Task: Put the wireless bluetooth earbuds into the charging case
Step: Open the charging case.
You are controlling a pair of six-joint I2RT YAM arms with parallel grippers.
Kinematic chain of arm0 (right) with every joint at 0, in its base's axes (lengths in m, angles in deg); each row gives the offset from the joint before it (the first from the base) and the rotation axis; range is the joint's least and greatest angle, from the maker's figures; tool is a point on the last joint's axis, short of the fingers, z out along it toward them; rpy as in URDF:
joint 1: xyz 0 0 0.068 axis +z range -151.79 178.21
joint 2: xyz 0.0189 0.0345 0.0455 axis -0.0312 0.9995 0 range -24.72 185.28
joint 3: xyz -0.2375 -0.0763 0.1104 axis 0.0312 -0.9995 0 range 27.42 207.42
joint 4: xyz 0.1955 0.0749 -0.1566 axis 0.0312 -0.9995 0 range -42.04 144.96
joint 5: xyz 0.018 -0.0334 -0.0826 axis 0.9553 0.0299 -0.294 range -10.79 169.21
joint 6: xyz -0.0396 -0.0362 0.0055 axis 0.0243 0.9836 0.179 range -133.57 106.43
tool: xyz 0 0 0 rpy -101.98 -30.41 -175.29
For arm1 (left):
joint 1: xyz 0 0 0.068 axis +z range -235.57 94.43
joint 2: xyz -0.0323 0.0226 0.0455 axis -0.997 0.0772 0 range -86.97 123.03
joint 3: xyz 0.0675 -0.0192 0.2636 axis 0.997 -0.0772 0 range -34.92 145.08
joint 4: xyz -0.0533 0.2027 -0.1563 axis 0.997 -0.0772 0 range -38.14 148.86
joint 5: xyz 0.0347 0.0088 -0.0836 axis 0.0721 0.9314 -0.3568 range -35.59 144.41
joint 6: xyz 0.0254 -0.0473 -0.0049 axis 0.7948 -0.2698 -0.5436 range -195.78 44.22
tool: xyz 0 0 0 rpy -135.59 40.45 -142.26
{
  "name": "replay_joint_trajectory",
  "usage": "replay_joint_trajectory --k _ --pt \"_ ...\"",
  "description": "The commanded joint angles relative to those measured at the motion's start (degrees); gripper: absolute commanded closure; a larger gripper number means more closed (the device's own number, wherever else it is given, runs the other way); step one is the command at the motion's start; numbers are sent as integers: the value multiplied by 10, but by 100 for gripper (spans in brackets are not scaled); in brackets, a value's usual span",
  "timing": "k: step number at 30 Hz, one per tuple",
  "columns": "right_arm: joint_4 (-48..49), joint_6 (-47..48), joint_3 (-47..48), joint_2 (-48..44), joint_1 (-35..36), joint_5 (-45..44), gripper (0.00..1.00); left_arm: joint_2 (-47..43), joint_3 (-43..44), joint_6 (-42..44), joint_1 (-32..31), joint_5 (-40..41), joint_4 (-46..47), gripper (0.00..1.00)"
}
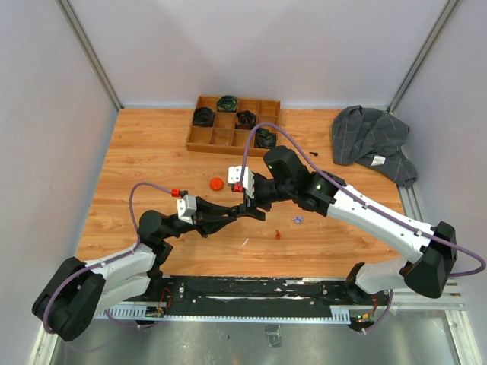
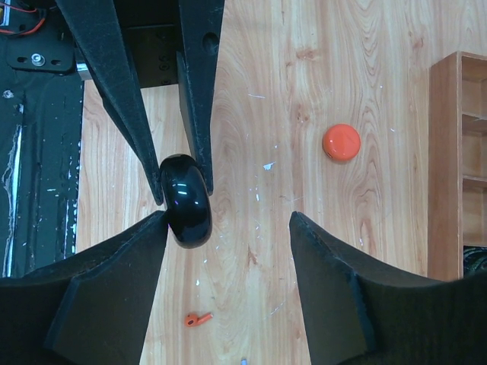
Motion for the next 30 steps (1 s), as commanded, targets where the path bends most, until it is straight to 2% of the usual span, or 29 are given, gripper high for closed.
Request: replay_joint_trajectory --k 1,16,21,30 --pt "21 -11 13 -17 -7 -25 34 8 4 11 -5 -25 24 100" --pt "22 -43 29 -20 -43 -52 32 6 6 17 -5 -11 3 100" --pt "22 -82 22 -12 -66 -64 32 -17 10 31 -5 63 -68 100" --pt "34 -162 -25 56 -170 -41 33 -52 6 34 -4 181 -128 100"
